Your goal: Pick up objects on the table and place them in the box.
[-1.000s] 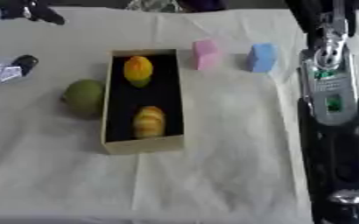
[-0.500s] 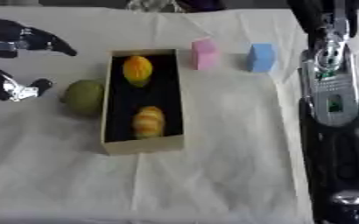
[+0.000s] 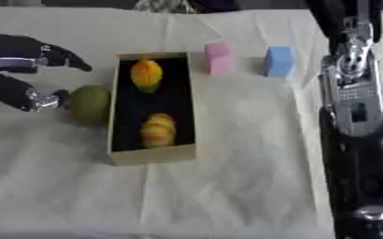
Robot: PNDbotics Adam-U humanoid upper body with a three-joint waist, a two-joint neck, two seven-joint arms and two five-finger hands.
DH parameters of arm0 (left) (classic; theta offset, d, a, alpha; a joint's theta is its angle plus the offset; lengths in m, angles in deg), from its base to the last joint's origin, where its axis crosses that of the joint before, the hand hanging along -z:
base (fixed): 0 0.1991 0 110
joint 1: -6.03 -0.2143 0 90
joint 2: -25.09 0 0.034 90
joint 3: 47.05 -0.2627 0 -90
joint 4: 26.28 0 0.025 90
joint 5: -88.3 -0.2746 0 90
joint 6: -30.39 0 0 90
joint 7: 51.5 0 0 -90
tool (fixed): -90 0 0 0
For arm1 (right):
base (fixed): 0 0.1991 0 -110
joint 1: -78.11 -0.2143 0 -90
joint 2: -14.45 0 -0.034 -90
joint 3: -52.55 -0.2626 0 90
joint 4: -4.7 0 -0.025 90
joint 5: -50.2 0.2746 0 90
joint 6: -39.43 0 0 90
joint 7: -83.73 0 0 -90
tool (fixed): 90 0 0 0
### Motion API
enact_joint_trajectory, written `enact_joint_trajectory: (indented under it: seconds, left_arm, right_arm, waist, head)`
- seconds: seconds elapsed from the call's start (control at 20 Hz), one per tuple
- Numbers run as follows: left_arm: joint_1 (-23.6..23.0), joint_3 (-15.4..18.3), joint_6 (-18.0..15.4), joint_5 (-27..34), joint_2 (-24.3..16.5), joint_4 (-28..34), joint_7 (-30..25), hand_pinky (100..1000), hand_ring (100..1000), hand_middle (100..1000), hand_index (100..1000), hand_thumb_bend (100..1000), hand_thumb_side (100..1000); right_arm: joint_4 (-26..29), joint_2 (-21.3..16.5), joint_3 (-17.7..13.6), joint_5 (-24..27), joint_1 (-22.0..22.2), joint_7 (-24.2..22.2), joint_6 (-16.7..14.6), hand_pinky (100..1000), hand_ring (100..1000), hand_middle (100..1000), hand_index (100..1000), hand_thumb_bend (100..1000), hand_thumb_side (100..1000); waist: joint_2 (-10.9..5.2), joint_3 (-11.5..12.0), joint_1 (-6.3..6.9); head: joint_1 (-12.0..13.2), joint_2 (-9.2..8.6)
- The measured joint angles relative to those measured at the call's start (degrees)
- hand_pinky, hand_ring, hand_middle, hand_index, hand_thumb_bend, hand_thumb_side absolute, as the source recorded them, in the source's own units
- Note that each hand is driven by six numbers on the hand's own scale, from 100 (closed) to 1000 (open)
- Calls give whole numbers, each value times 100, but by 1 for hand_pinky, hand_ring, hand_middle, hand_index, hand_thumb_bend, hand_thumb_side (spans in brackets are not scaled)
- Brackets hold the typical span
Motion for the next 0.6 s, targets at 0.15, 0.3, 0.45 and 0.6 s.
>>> enact_joint_trajectory:
  seconds: [0.15,0.3,0.45,0.6]
  left_arm:
    - [0,-39,-19,-174,71,-133,19,965,990,915,1000,129,658]
    - [0,-61,-22,-330,153,-294,22,967,995,920,1000,147,671]
    - [1,-61,-56,-494,250,-462,56,971,1000,929,1000,174,692]
    - [4,-64,-103,-645,339,-617,103,972,1000,927,1000,147,772]
  right_arm:
    - [0,0,0,5,1,0,0,725,733,569,836,100,521]
    - [0,1,0,8,1,-1,0,725,733,569,836,100,520]
    - [0,1,-1,11,1,-1,0,725,733,569,836,100,519]
    - [0,2,-1,21,1,-2,0,725,733,568,835,100,521]
  waist:
    - [0,-9,0]
    - [0,-9,0]
    - [0,-10,0]
    - [0,-11,0]
  head:
    - [0,0]
    - [0,0]
    - [0,0]
    - [0,0]
